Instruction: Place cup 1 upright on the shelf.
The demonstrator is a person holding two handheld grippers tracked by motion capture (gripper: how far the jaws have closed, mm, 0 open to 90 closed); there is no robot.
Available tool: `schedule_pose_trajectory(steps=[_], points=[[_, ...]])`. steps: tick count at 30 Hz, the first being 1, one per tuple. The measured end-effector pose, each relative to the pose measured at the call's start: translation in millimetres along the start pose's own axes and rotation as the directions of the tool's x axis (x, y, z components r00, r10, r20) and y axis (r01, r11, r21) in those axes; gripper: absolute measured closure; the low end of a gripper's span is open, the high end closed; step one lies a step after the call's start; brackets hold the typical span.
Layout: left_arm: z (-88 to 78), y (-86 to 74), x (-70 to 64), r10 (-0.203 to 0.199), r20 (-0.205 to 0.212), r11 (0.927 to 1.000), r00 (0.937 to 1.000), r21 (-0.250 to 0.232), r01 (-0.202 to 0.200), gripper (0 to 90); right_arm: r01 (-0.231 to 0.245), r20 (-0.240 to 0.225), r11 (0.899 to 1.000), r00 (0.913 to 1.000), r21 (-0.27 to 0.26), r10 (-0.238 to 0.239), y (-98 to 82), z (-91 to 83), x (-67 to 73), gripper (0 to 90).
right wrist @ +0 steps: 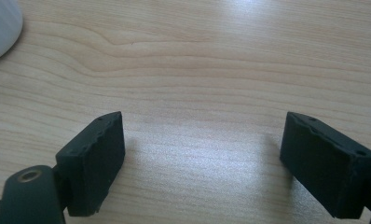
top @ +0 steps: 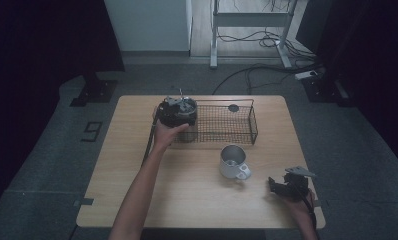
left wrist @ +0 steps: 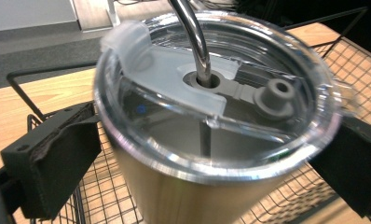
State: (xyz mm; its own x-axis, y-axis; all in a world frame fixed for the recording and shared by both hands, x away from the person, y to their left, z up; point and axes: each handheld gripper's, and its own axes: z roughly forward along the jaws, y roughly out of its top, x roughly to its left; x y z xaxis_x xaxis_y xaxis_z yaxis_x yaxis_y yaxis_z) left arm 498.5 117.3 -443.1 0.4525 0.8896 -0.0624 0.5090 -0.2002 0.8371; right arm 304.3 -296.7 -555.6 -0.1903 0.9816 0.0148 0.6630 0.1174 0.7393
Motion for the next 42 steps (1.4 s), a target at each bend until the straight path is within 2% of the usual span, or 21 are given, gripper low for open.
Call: schedule_pose_trajectory(steps=[3,7,13,20,25,27,32,38,42], points=[[-10.1,-2.9,0.1,0.009,0.015,1.0,0.9998,-0.003,-0.009,0.0,-0.004,0.003,1.0,1.0,0.0,0.004,0.4,0.5,0.1,13.5],[-15.5,-4.9,0.7,0.006,0.013,1.0,0.9999,-0.005,-0.006,0.0,-0.007,0.007,1.0,1.0,0.0,0.007,0.5,0.5,0.0,13.5],[-28.5,-8.6,5.0,-0.009,0.03,0.9995,0.9995,-0.031,0.01,0.0,-0.008,0.01,1.0,0.9999,0.0,0.008,0.5,0.6,-0.2,13.5],[-39.7,-17.2,3.3,-0.002,0.04,0.9992,0.9992,-0.041,0.004,0.9,-0.008,0.009,1.0,0.9999,0.0,0.008,0.6,0.8,-0.3,13.5],[-48.7,-30.1,-0.9,0.026,0.047,0.9991,0.9985,-0.035,-0.025,4.5,-0.008,0.009,1.0,0.9999,0.0,0.008,0.6,0.8,-0.3,13.5],[-52.8,-34.0,-1.1,0.015,0.054,0.9992,0.9984,-0.037,-0.013,5.5,-0.008,0.009,1.0,0.9999,0.0,0.008,0.6,0.8,-0.3,13.5],[-63.2,-43.9,-3.4,0.016,0.066,0.9992,0.9977,-0.038,-0.013,7.1,-0.008,0.009,1.0,0.9999,0.001,0.008,0.7,0.6,-0.2,13.5],[-84.5,-61.7,-8.3,0.019,0.089,0.999,0.9958,-0.042,-0.015,11.1,-0.009,0.01,1.0,0.9999,0.001,0.009,0.7,0.6,0.0,13.5],[-91.1,-71.5,-6.9,0.003,0.087,0.9998,0.9962,-0.018,-0.002,14.4,-0.009,0.01,1.0,0.9999,0.002,0.009,0.7,0.6,0.0,13.5]])
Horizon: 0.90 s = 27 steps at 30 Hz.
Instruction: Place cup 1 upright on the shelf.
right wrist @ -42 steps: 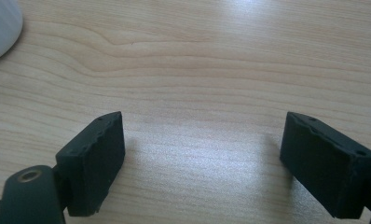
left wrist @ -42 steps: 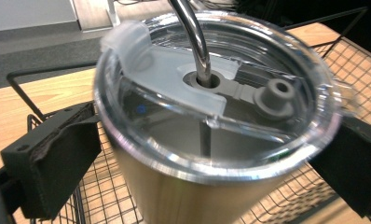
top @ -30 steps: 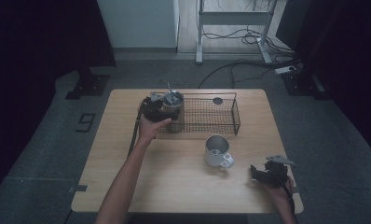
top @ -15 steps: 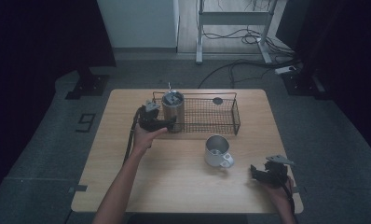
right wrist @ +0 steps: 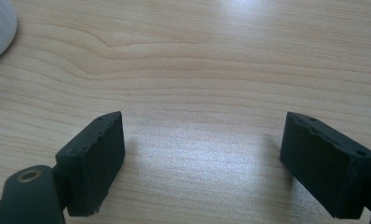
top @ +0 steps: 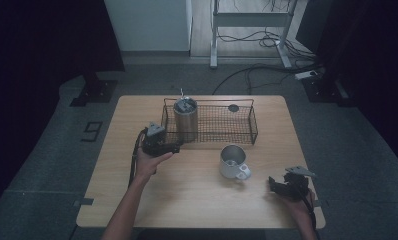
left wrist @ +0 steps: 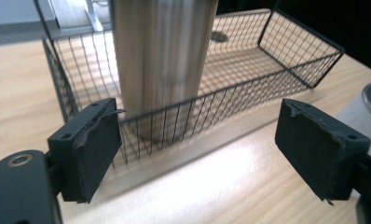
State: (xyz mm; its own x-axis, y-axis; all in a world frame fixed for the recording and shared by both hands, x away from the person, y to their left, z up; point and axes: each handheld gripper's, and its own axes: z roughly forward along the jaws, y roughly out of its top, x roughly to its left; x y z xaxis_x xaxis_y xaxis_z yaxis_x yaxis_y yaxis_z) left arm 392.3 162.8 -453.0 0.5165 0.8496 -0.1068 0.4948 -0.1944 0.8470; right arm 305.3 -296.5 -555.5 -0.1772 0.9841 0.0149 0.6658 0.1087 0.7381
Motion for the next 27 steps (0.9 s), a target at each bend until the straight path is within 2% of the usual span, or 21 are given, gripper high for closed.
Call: schedule_pose_trajectory(steps=[13,20,21,22,23,27], points=[[-21.3,-40.0,-2.3,-0.008,0.009,0.9982,0.9999,0.06,0.007,13.3,0.0,0.0,1.0,1.0,0.0,0.0,0.0,0.0,-0.1,13.5],[-38.5,-65.9,0.3,-0.04,0.026,0.9967,0.9989,0.071,0.038,12.7,0.0,0.0,1.0,1.0,0.0,0.0,0.0,0.0,-0.1,13.5],[-38.5,-65.9,0.3,-0.04,0.026,0.9967,0.9989,0.071,0.038,13.2,0.0,0.0,1.0,1.0,0.0,0.0,0.0,0.0,-0.1,13.5],[-40.8,-73.5,1.3,-0.041,0.022,0.996,0.9989,0.081,0.039,13.3,0.0,0.0,1.0,1.0,0.0,0.0,0.0,0.0,-0.1,13.4],[-40.8,-73.5,1.3,-0.041,0.022,0.996,0.9989,0.081,0.039,13.3,0.0,0.0,1.0,1.0,0.0,0.0,0.0,0.0,-0.1,13.4],[-42.7,-90.4,4.2,-0.049,0.015,0.9933,0.9987,0.106,0.047,14.3,0.0,0.0,1.0,1.0,0.0,0.0,0.0,0.0,0.0,13.4]])
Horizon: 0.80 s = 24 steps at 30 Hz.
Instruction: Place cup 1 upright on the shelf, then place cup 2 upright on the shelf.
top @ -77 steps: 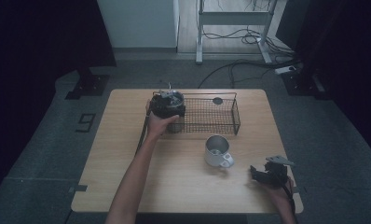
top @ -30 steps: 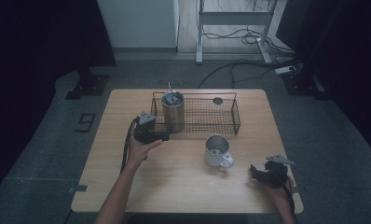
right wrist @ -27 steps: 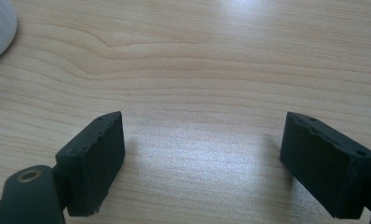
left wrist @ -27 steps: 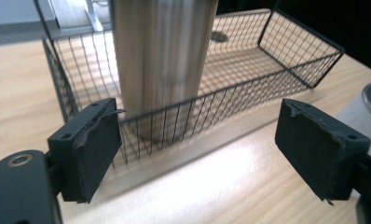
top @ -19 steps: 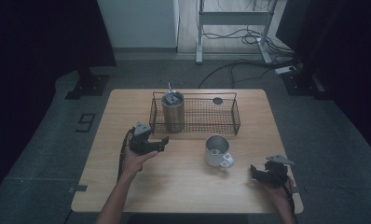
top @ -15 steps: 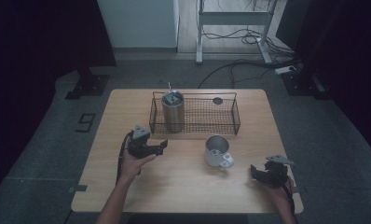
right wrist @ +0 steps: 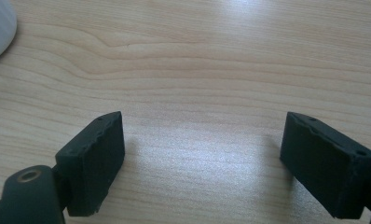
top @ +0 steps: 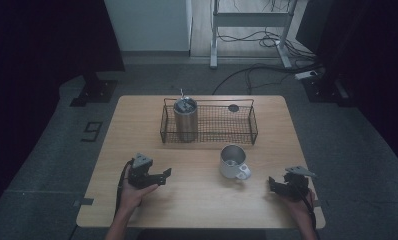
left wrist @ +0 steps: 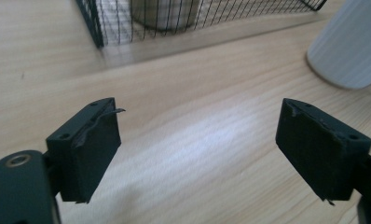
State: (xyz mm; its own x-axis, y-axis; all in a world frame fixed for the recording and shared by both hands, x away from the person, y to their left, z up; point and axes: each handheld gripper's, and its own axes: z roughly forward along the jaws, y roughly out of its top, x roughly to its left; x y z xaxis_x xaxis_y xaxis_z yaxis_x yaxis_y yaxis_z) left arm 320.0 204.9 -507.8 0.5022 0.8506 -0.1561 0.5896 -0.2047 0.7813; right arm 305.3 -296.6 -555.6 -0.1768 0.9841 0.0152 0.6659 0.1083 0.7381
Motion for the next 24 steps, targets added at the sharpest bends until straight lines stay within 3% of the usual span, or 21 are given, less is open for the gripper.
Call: schedule_pose_trajectory(steps=[3,5,11,22,24], points=[[0.9,-5.6,0.5,-0.004,0.009,1.0,1.0,0.005,0.004,14.3,0.0,0.0,1.0,1.0,0.0,0.0,0.0,0.0,0.0,13.4],[4.1,-10.5,-0.8,0.012,-0.005,0.9994,0.9999,0.031,-0.012,14.3,0.0,0.0,1.0,1.0,0.0,0.0,0.0,0.0,0.0,13.4],[5.0,-18.0,-3.9,0.029,-0.015,0.9985,0.9995,0.047,-0.028,14.3,0.0,0.0,1.0,1.0,0.0,0.0,0.1,0.0,0.0,13.4],[4.1,-20.1,-2.6,0.017,-0.008,0.9992,0.9998,0.037,-0.017,14.4,0.004,0.004,1.0,1.0,-0.006,-0.004,-0.1,-0.8,0.9,14.3],[4.8,-19.7,-2.6,0.019,-0.007,0.999,0.9998,0.04,-0.019,14.4,0.022,0.0,1.0,0.9998,-0.021,-0.022,-1.4,-3.1,4.5,14.2]])
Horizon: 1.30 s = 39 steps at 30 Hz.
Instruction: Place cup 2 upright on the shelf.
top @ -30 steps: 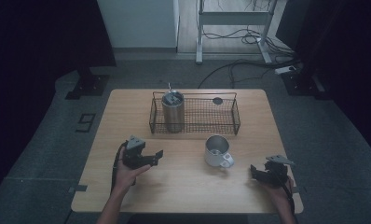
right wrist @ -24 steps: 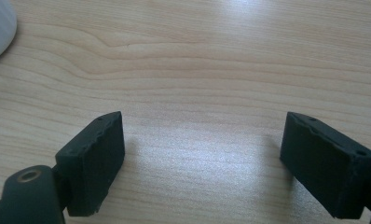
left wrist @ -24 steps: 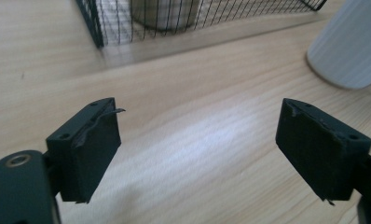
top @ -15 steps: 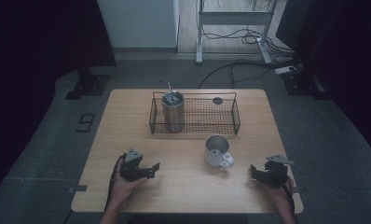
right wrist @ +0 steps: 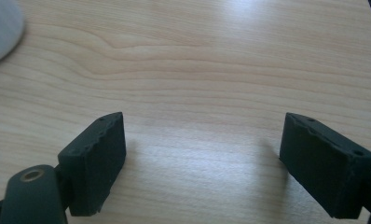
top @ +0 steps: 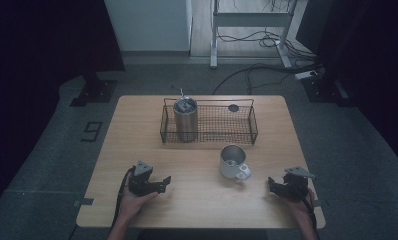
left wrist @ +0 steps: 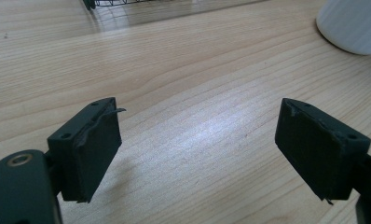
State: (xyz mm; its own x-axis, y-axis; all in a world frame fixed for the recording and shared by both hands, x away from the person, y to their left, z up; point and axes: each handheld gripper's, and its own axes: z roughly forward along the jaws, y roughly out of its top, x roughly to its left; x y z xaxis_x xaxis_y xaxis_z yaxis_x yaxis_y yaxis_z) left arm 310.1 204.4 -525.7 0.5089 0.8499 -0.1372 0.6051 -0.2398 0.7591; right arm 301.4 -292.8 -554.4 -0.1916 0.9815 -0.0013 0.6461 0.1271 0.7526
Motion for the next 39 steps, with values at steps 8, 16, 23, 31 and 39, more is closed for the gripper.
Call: schedule_pose_trajectory(steps=[8,16,23,31,39], points=[[5.6,-3.8,-1.4,0.019,0.0,0.9993,0.9998,0.031,-0.019,14.4,-0.013,-0.083,0.998,0.9965,-0.062,0.008,9.8,-14.9,11.2,14.1],[7.6,-4.4,-3.4,0.009,0.017,0.9994,0.9998,0.034,-0.009,14.5,-0.03,-0.18,0.993,0.9835,-0.116,0.009,21.7,-29.9,24.2,13.9],[7.1,-4.9,-3.6,0.012,0.017,0.9991,0.9998,0.041,-0.013,14.5,0.005,-0.2,0.989,0.9792,-0.147,-0.035,30.2,-37.6,37.7,13.6],[6.7,-7.8,-2.3,-0.002,0.019,0.9989,0.9998,0.047,0.001,14.6,0.052,-0.239,0.98,0.966,-0.194,-0.098,45.0,-47.5,58.6,13.1],[1.8,-6.3,-3.1,-0.015,0.034,0.9992,0.9993,0.038,0.014,14.6,0.056,-0.265,0.975,0.9576,-0.216,-0.113,52.3,-50.3,66.0,12.9]])
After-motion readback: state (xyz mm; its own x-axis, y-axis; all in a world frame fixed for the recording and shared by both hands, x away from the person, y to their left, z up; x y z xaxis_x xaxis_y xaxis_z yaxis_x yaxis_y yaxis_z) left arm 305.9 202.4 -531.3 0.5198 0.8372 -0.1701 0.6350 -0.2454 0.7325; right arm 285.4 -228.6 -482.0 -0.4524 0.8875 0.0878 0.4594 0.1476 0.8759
